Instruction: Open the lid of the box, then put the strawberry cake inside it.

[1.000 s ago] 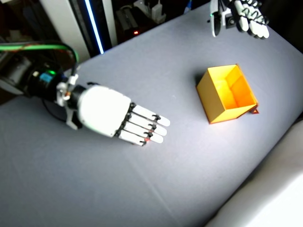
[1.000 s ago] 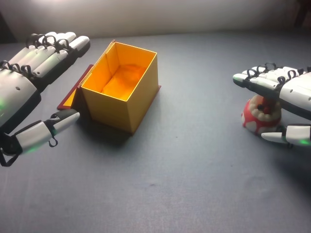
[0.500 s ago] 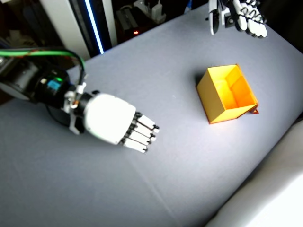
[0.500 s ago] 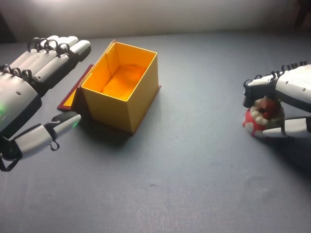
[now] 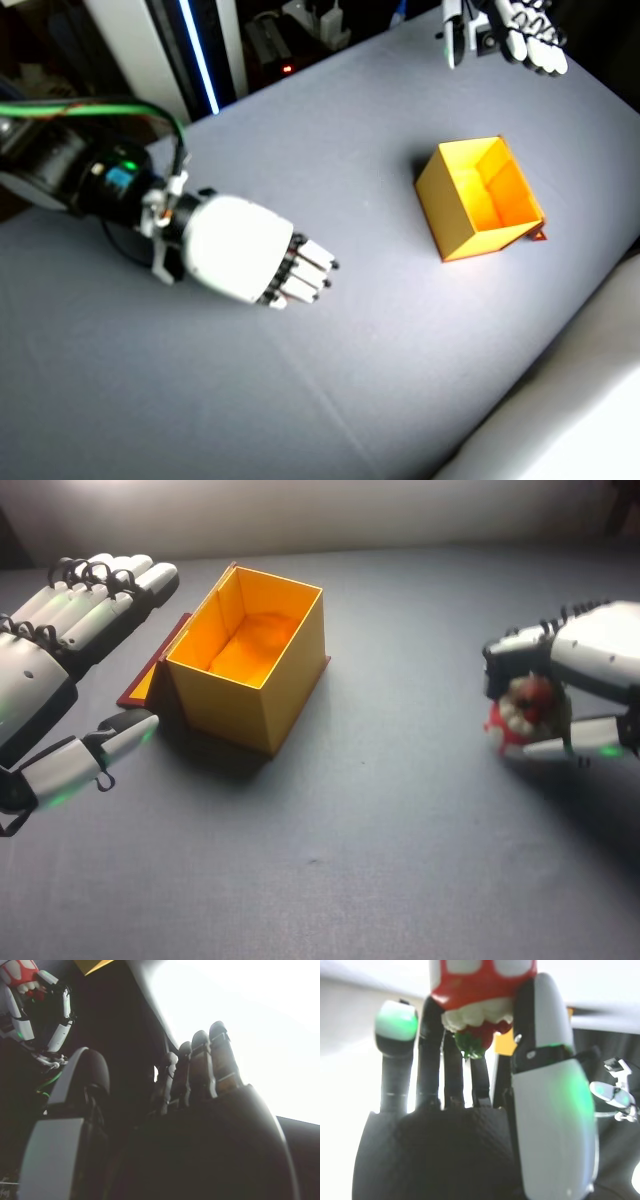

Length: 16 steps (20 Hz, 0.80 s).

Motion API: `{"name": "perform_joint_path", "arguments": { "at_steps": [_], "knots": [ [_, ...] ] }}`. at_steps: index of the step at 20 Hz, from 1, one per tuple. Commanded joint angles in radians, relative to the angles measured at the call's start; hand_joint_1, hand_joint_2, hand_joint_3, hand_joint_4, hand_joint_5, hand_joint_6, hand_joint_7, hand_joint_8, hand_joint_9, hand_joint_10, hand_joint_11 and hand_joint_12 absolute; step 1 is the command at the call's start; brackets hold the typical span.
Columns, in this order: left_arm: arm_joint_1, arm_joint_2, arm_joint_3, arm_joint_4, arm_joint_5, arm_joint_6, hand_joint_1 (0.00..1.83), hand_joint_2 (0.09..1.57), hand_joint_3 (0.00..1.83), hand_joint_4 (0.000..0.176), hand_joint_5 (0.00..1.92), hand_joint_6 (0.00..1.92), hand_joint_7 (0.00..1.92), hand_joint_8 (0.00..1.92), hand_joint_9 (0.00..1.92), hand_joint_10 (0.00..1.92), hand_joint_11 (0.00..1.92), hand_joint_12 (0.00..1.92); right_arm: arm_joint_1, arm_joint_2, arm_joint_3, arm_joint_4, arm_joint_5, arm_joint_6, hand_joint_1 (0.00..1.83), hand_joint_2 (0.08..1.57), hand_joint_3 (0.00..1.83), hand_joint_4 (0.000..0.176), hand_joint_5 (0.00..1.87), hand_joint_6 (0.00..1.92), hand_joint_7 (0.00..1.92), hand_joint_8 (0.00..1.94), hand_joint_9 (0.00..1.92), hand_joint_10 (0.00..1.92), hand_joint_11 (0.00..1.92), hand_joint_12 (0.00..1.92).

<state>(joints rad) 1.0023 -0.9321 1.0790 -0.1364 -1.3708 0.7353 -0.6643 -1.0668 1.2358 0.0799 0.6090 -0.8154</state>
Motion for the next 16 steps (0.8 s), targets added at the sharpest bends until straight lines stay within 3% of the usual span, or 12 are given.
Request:
{"name": "perform_joint_path", "arguments": {
  "at_steps": [1, 2, 4, 5, 6, 8, 9, 10, 13, 14, 15, 16],
  "knots": [
    [-0.003, 0.009, -0.001, -0.011, -0.131, -0.001, 0.79, 1.4, 0.0, 0.024, 0.0, 0.0, 0.0, 0.0, 0.0, 0.0, 0.0, 0.0, 0.019, 0.019, -0.001, 0.002, 0.146, 0.001, 1.31, 1.31, 0.0, 0.0, 0.59, 1.35, 0.61, 1.62, 0.6, 1.82, 0.6, 1.92],
    [-0.001, 0.009, -0.001, -0.011, -0.132, -0.001, 0.78, 1.4, 0.0, 0.026, 0.0, 0.0, 0.0, 0.0, 0.0, 0.0, 0.0, 0.0, 0.028, 0.027, -0.008, -0.008, 0.156, 0.001, 1.31, 1.31, 0.0, 0.0, 0.59, 1.38, 0.6, 1.61, 0.59, 1.81, 0.54, 1.92],
    [0.001, 0.01, -0.002, -0.013, -0.134, -0.001, 0.78, 1.4, 0.0, 0.028, 0.0, 0.0, 0.0, 0.0, 0.0, 0.0, 0.0, 0.0, 0.044, 0.038, -0.02, -0.026, 0.176, 0.001, 1.32, 1.31, 0.0, 0.0, 0.55, 1.3, 0.66, 1.6, 0.64, 1.85, 0.65, 1.92],
    [0.002, 0.01, -0.002, -0.014, -0.135, -0.001, 0.78, 1.4, 0.0, 0.034, 0.0, 0.0, 0.0, 0.0, 0.0, 0.0, 0.0, 0.0, 0.053, 0.04, -0.023, -0.034, 0.183, 0.001, 1.3, 1.34, 0.01, 0.0, 0.5, 1.45, 0.6, 1.65, 0.56, 1.88, 0.6, 1.92],
    [0.004, 0.01, -0.002, -0.016, -0.136, -0.001, 0.78, 1.4, 0.0, 0.037, 0.0, 0.0, 0.0, 0.0, 0.0, 0.0, 0.0, 0.0, 0.067, 0.04, -0.025, -0.045, 0.189, 0.001, 1.3, 1.34, 0.0, 0.0, 0.51, 1.46, 0.59, 1.64, 0.57, 1.86, 0.64, 1.92],
    [0.01, 0.01, -0.003, -0.021, -0.143, -0.001, 0.78, 1.39, 0.0, 0.043, 0.0, 0.0, 0.0, 0.0, 0.0, 0.0, 0.0, 0.0, 0.094, 0.04, -0.025, -0.06, 0.195, 0.001, 1.33, 1.29, 0.0, 0.0, 0.58, 1.26, 0.67, 1.57, 0.71, 1.79, 0.78, 1.92],
    [0.011, 0.01, -0.004, -0.022, -0.145, -0.001, 0.76, 1.39, 0.0, 0.042, 0.0, 0.0, 0.0, 0.0, 0.0, 0.0, 0.0, 0.0, 0.105, 0.04, -0.025, -0.066, 0.198, 0.001, 1.33, 1.29, 0.0, 0.0, 0.59, 1.24, 0.69, 1.57, 0.7, 1.79, 0.7, 1.92],
    [0.011, 0.01, -0.004, -0.022, -0.145, -0.001, 0.76, 1.39, 0.0, 0.042, 0.0, 0.0, 0.0, 0.0, 0.0, 0.0, 0.0, 0.0, 0.115, 0.039, -0.024, -0.071, 0.202, 0.001, 1.31, 1.32, 0.0, 0.0, 0.55, 1.32, 0.59, 1.67, 0.64, 1.88, 0.64, 1.92],
    [0.012, 0.009, -0.004, -0.022, -0.144, -0.001, 0.77, 1.39, 0.0, 0.038, 0.0, 0.0, 0.0, 0.0, 0.0, 0.0, 0.0, 0.0, 0.152, 0.03, -0.018, -0.094, 0.208, 0.001, 1.3, 1.34, 0.0, 0.0, 0.58, 1.5, 0.51, 1.65, 0.58, 1.85, 0.78, 1.92],
    [0.013, 0.009, -0.004, -0.022, -0.144, -0.001, 0.75, 1.39, 0.0, 0.045, 0.0, 0.0, 0.0, 0.0, 0.0, 0.0, 0.0, 0.0, 0.159, 0.03, -0.016, -0.098, 0.209, 0.001, 1.14, 1.35, 0.01, 0.0, 0.66, 1.58, 0.48, 1.65, 0.12, 1.66, 0.15, 1.92],
    [0.013, 0.009, -0.004, -0.023, -0.144, -0.001, 0.75, 1.39, 0.0, 0.039, 0.0, 0.0, 0.0, 0.0, 0.0, 0.0, 0.0, 0.0, 0.173, 0.026, -0.013, -0.106, 0.21, 0.001, 1.08, 1.36, 0.01, 0.0, 0.62, 1.64, 0.51, 1.65, 0.23, 1.67, 0.22, 1.92],
    [0.013, 0.009, -0.004, -0.023, -0.143, -0.001, 0.74, 1.4, 0.0, 0.042, 0.0, 0.0, 0.0, 0.0, 0.0, 0.0, 0.0, 0.0, 0.182, 0.02, -0.01, -0.111, 0.211, 0.001, 1.05, 1.37, 0.02, 0.0, 0.54, 1.66, 0.57, 1.71, 0.5, 1.81, 0.5, 1.92]
  ]
}}
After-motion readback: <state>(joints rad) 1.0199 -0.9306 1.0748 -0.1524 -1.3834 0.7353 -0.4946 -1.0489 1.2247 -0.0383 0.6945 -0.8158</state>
